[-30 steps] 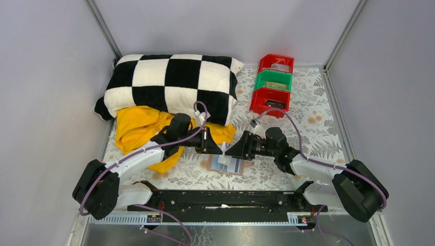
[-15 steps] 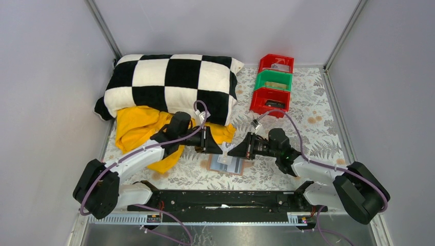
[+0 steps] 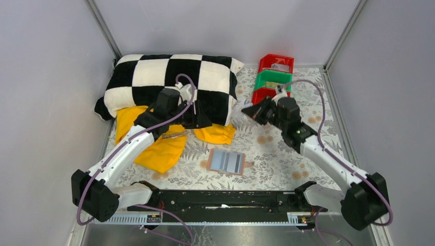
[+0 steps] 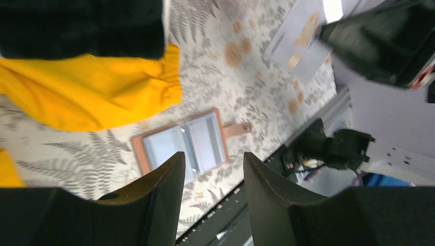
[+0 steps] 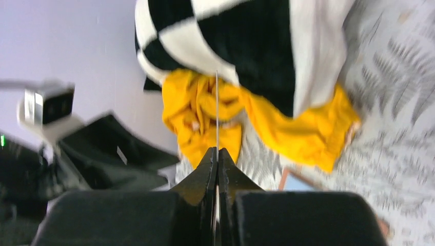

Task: Take the credit cards out of the card holder
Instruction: Place the credit card in the storage box.

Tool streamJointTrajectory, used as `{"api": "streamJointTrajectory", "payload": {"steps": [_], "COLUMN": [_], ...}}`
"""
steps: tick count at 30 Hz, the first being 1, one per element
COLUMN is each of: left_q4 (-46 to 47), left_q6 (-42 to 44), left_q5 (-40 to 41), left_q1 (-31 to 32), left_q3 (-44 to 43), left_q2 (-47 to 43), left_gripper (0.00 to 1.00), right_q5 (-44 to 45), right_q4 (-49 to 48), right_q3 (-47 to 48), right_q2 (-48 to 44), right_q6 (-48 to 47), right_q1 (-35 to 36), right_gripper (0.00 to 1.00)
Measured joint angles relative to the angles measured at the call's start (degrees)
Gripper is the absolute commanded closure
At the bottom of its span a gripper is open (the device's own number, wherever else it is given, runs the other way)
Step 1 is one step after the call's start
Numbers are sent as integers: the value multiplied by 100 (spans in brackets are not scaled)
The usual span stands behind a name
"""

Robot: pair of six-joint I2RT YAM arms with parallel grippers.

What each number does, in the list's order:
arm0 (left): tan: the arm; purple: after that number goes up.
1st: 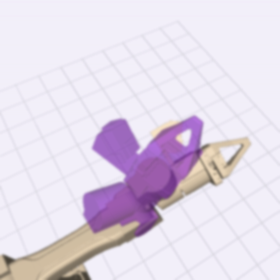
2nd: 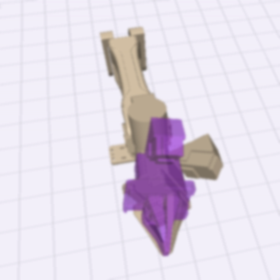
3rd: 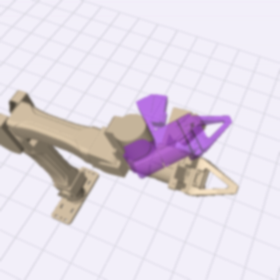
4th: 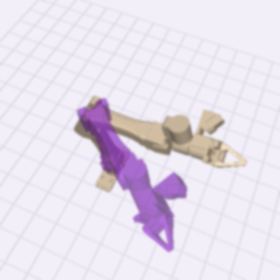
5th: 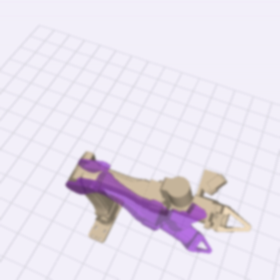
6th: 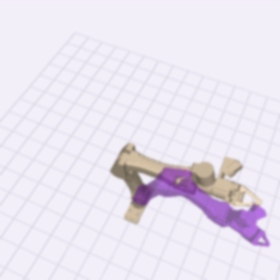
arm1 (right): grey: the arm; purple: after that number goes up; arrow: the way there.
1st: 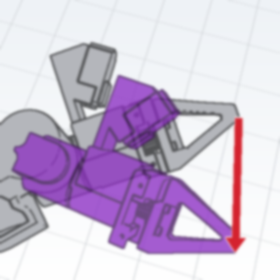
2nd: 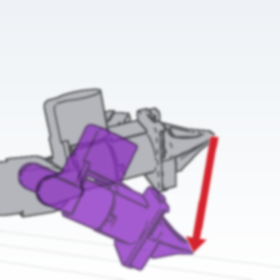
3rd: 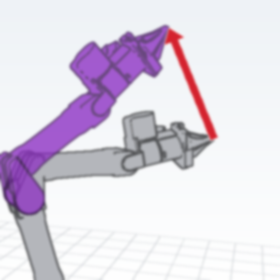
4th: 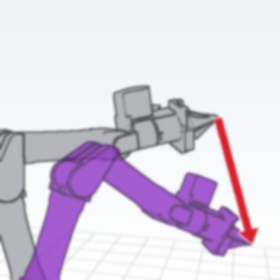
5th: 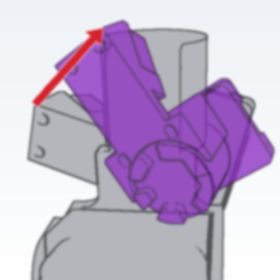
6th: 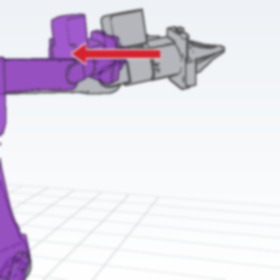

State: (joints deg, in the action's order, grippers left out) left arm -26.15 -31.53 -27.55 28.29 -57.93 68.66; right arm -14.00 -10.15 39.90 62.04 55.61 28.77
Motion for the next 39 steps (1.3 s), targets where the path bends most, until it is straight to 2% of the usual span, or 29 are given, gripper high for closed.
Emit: {"api": "streamJointTrajectory", "payload": {"steps": [4, 8, 12, 16, 20, 27, 31, 36, 39], "left_q4": [-509, -813, -826, -804, -470, 577, 807, 911, 966], "left_q6": [227, 181, 105, 304, 612, 1091, 1150, 1113, 1117], "left_q5": [658, 1082, 1458, 1958, 2621, 3652, 3980, 4092, 4092], "left_q1": [-107, -153, -166, -166, -166, -168, -175, -177, -186], "left_q3": [-413, -726, -868, -868, -752, -33, -11, -11, -15], "left_q2": [-87, -90, -151, -280, -509, -1123, -931, -599, -437], "left_gripper": [49, 43, 41, 40, 40, 38, 37, 36, 32], "right_q5": [667, 1390, 2194, 2686, 2861, 2804, 2780, 2732, 2752], "right_q4": [319, 614, 721, 564, 317, -11, -256, -254, -168], "right_q3": [1189, 2221, 3307, 3897, 4391, 4918, 5202, 6013, 6498], "right_q2": [894, 1777, 2625, 3281, 4100, 5259, 5707, 6227, 6474], "right_q6": [48, 173, 378, 651, 872, 1241, 1357, 1478, 1543], "right_q1": [-376, -612, -782, -1016, -1283, -1681, -1825, -1950, -2013], "right_gripper": [100, 100, 100, 100, 100, 100, 100, 100, 100]}}
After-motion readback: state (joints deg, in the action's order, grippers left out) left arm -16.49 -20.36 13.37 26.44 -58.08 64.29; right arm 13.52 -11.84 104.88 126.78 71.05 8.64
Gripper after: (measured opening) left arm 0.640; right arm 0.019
